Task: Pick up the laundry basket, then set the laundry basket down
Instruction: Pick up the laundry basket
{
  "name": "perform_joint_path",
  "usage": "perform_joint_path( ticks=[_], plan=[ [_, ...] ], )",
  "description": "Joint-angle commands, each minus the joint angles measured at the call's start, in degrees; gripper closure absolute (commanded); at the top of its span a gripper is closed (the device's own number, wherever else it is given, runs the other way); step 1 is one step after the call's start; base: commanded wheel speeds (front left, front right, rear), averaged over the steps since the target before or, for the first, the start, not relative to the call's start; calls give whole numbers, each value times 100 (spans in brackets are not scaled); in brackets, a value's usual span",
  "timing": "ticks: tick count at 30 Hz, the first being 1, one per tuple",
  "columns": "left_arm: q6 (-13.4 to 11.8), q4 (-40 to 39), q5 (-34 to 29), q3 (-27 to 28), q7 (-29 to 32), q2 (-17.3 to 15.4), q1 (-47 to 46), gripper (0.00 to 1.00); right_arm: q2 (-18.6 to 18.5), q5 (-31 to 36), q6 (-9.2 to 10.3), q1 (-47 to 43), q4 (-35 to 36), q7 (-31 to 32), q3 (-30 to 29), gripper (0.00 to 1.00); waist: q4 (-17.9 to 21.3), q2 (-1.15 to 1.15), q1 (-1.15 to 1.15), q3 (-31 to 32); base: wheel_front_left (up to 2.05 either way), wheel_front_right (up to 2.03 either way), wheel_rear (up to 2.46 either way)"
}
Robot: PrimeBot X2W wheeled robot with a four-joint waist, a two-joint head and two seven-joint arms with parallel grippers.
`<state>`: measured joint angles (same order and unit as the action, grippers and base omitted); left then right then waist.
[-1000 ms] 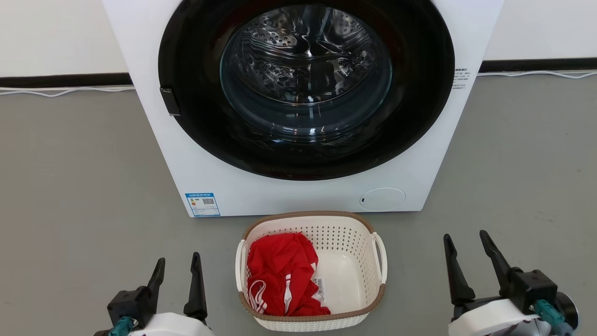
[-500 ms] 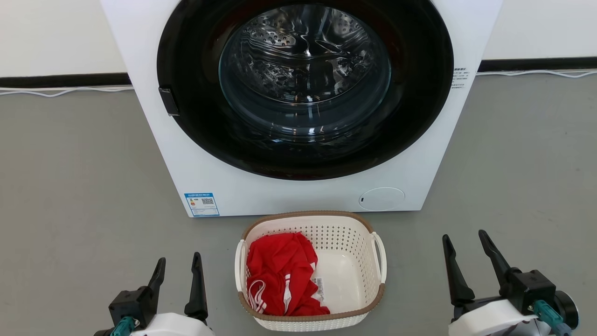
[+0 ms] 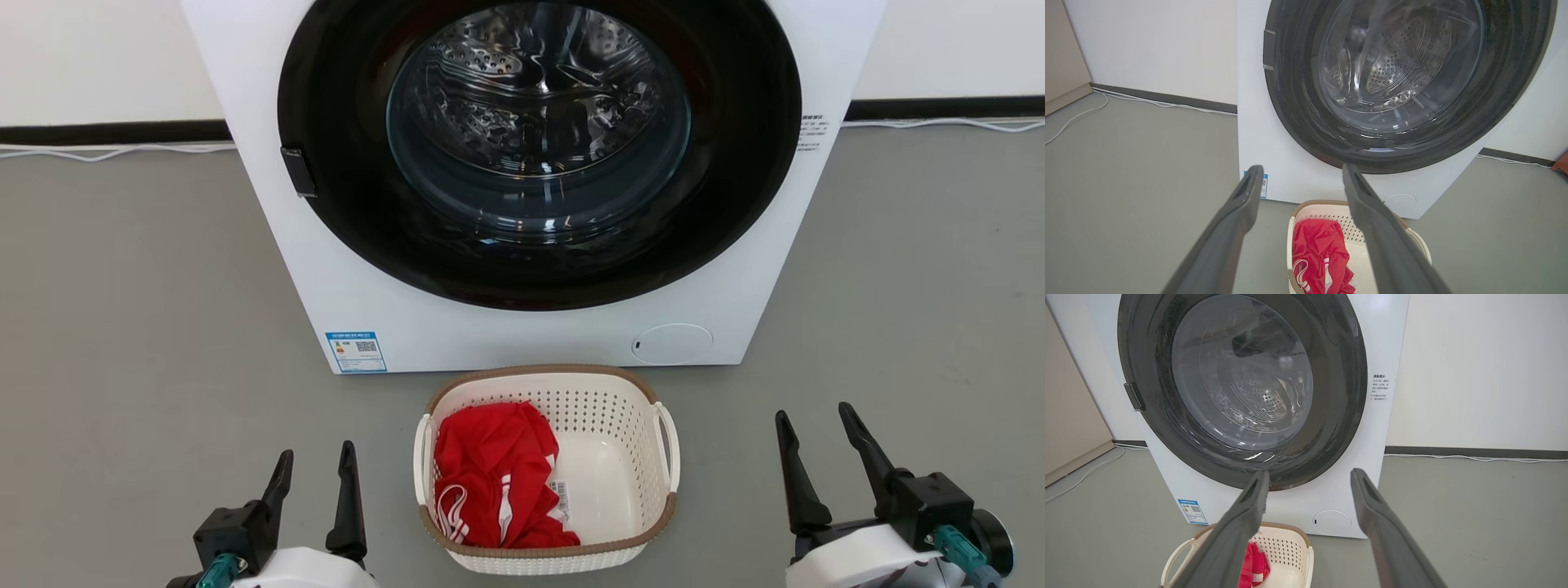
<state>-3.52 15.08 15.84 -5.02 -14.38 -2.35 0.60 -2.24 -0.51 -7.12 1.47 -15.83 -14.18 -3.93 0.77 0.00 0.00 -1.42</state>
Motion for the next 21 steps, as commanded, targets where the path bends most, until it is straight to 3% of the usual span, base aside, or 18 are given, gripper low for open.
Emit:
perform_joint_path(
  ticks=[1,21],
  plan=[
    [-49,-169,-17,146,-62,-53,-142,0,-64,25,-36,153,120,-82,134,0,-9,0,0,-34,0,0,0],
    [-94,-69,47,-22,-62,-53,-647,0,-64,-121,-36,573,-27,-82,-69,0,-58,0,0,-796,0,0,0]
  ],
)
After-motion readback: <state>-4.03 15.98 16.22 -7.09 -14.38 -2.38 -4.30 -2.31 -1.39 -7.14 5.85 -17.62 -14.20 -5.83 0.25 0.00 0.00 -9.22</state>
